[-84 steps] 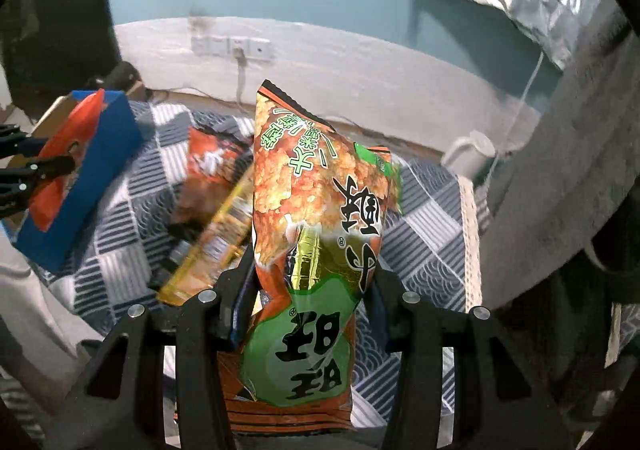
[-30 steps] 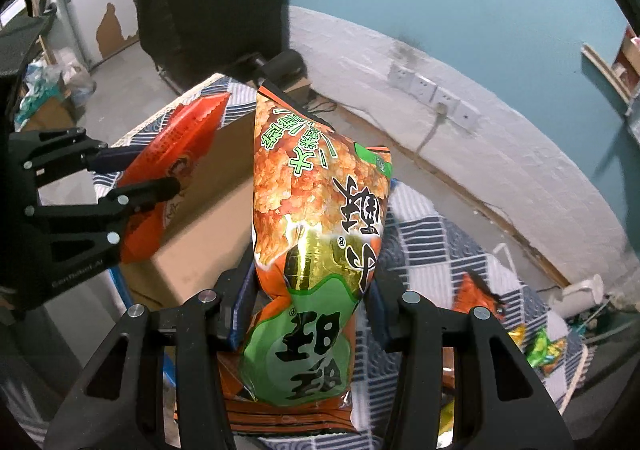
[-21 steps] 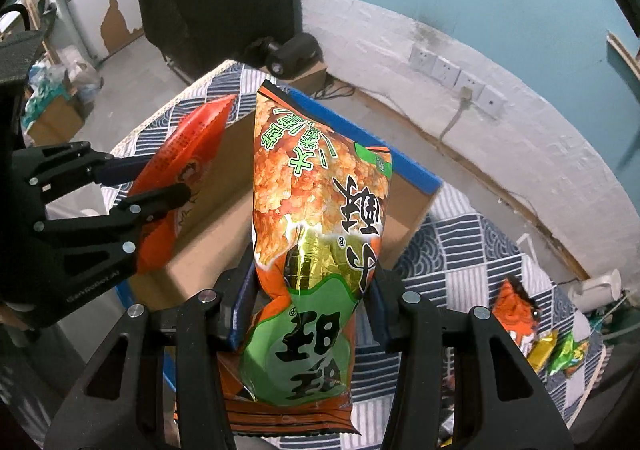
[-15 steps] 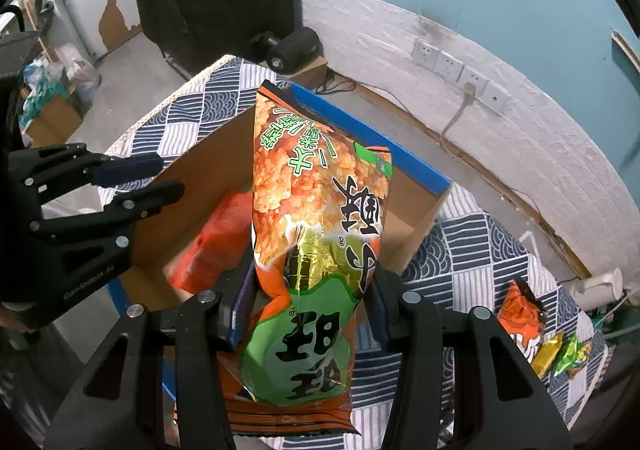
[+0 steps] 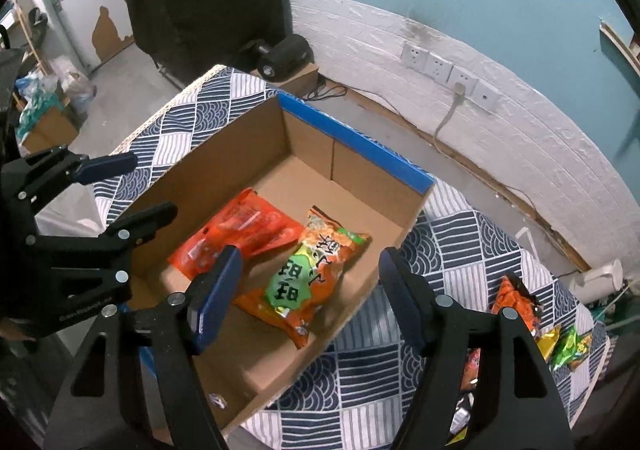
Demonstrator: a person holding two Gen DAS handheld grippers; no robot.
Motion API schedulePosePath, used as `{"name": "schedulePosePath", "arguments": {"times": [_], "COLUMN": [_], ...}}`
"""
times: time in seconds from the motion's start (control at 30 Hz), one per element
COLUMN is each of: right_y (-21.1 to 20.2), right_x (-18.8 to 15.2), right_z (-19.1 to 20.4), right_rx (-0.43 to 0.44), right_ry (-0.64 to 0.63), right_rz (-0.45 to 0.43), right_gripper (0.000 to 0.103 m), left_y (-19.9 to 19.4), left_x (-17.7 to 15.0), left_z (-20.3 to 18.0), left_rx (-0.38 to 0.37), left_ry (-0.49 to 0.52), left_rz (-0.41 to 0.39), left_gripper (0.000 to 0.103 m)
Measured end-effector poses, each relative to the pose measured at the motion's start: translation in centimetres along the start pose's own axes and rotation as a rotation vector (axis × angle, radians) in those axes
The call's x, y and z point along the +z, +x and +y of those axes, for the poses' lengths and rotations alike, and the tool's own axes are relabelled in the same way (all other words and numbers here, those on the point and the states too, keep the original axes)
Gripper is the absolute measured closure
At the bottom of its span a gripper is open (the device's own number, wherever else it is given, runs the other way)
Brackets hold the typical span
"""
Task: Organize snacks
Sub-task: 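Move both tools back over the remaining snacks on the table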
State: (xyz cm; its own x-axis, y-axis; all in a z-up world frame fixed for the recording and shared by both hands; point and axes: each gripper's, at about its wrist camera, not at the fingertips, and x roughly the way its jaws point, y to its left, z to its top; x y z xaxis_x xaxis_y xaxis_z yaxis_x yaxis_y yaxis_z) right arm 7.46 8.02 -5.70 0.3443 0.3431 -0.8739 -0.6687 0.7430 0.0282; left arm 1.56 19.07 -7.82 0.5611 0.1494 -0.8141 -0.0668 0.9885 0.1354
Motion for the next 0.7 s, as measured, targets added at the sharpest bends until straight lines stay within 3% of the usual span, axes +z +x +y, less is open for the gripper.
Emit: {"name": "schedulePosePath", "arguments": {"times": [0.13,0.2,0.7], "right_y": [-0.4,-0.7,-3.5], "right_x": [-0.7,-1.0,-5.3], "right_z": [-0.7,-1.2,-7.1], "right_rx": [-0.013,-0.021,-0.088], "right_ry": [0.008,0.018,0.118], "right_rz": [0.007,0.003,0.002], "right_gripper": [0.031,0.031,0.031], "left_y": [0.0,-0.2,-1.7], "left_x": [0.2,0.3,1.7], "left_z": [-0.8,-1.3,-7.5], "left_rx": [0.002,0.001,-0.072], "left_ry": [0.023,0.034,0.119], "left_rz": [0.003,0.001,-0.014], "left_gripper": [0.041,0.034,0.033]}}
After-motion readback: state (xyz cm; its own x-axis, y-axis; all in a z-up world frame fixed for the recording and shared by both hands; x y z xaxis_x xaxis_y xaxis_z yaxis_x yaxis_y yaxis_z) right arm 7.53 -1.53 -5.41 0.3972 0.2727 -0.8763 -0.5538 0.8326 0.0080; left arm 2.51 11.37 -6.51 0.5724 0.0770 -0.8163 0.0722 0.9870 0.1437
